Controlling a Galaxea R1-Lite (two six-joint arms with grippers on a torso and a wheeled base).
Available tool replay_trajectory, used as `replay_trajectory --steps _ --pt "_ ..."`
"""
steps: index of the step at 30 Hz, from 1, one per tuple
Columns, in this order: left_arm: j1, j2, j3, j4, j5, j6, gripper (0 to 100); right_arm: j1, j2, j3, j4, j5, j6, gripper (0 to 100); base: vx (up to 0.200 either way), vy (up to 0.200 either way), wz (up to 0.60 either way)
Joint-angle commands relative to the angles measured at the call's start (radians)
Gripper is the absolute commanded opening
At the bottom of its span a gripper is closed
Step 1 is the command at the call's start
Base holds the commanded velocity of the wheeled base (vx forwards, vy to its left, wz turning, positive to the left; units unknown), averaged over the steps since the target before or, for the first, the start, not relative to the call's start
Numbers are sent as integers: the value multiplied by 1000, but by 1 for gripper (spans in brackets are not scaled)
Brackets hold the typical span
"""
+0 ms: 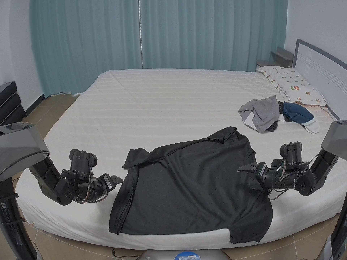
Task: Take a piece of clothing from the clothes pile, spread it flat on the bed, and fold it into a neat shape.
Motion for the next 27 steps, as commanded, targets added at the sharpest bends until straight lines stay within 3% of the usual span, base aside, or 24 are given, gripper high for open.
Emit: replay_trajectory --steps 1,4,17,27 --pt "0 8 -12 -5 -1 -41 100 -1 0 1 0 1 0 100 0 0 0" --pt "0 13 -24 -5 1 -62 100 -1 -1 1 0 1 0 100 0 0 0" --pt "-15 16 -52 -8 1 -85 100 0 3 6 0 1 0 100 0 -200 0" --pt "6 156 -245 4 16 -88 100 2 10 6 -2 4 61 100 0 0 0"
